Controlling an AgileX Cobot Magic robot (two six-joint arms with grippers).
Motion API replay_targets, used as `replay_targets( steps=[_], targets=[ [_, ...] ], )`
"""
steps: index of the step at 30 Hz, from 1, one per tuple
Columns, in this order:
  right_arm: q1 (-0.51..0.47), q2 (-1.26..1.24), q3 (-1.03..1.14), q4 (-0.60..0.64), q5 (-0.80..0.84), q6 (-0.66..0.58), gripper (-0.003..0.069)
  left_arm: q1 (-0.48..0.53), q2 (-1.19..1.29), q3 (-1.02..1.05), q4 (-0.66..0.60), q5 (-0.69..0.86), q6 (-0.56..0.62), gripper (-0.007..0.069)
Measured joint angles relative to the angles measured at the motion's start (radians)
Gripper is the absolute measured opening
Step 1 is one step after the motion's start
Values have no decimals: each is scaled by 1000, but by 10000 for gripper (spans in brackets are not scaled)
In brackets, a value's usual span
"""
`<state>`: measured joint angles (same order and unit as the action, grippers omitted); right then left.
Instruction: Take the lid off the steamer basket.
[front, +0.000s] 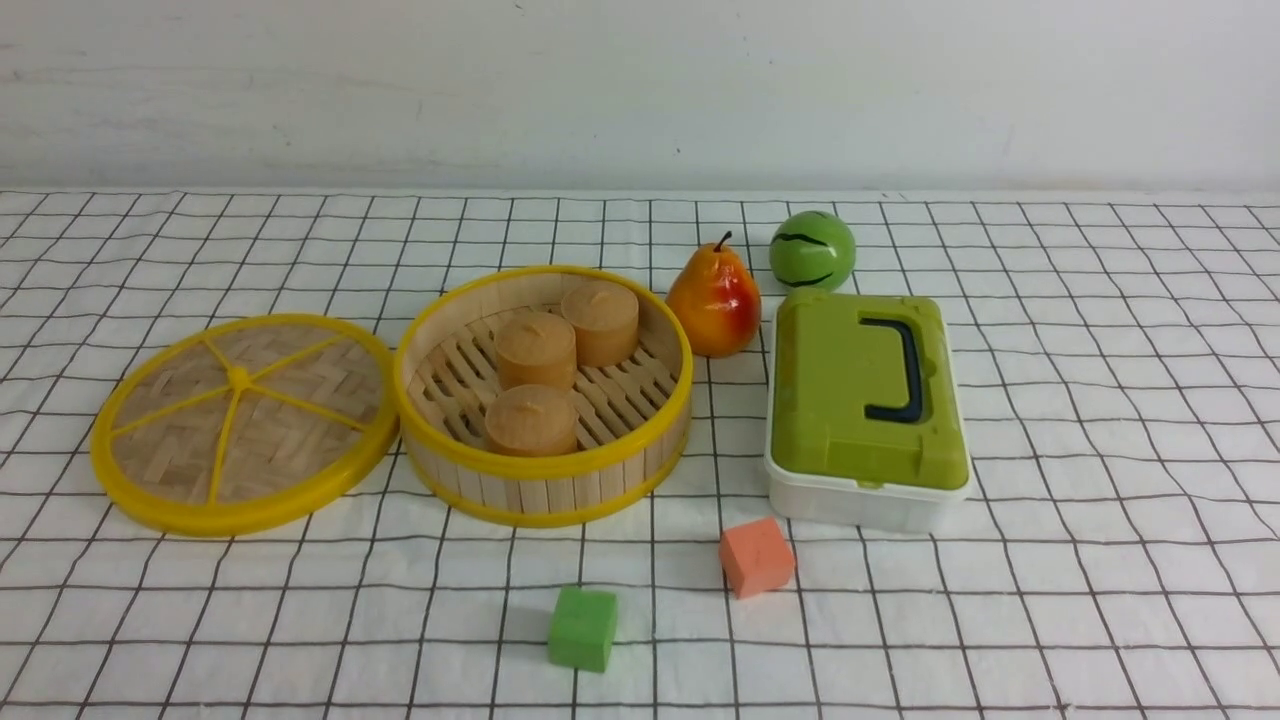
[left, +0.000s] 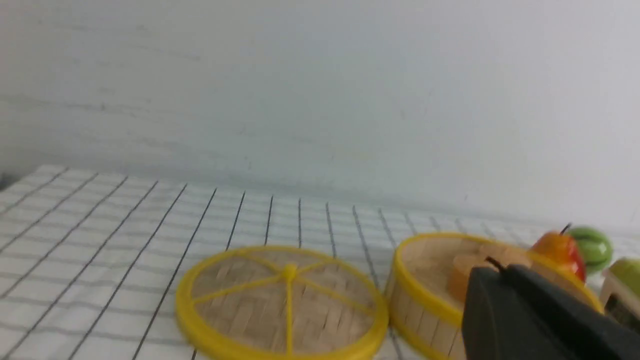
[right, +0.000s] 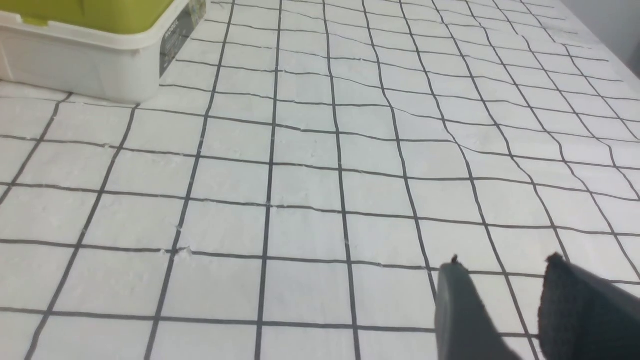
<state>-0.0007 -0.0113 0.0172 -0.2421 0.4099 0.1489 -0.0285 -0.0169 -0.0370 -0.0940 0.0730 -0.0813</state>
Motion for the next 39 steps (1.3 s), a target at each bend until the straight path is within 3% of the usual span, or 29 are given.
replay_targets(
  steps=[11, 18, 39],
  targets=[
    [0, 0, 0, 0, 0, 0, 240, -7, 0, 67, -12, 308, -10, -13],
    [0, 0, 0, 0, 0, 0, 240, -37, 0, 67, 40, 316, -13, -13],
    [0, 0, 0, 0, 0, 0, 240, -40, 0, 67, 30, 316, -13, -13]
  ],
)
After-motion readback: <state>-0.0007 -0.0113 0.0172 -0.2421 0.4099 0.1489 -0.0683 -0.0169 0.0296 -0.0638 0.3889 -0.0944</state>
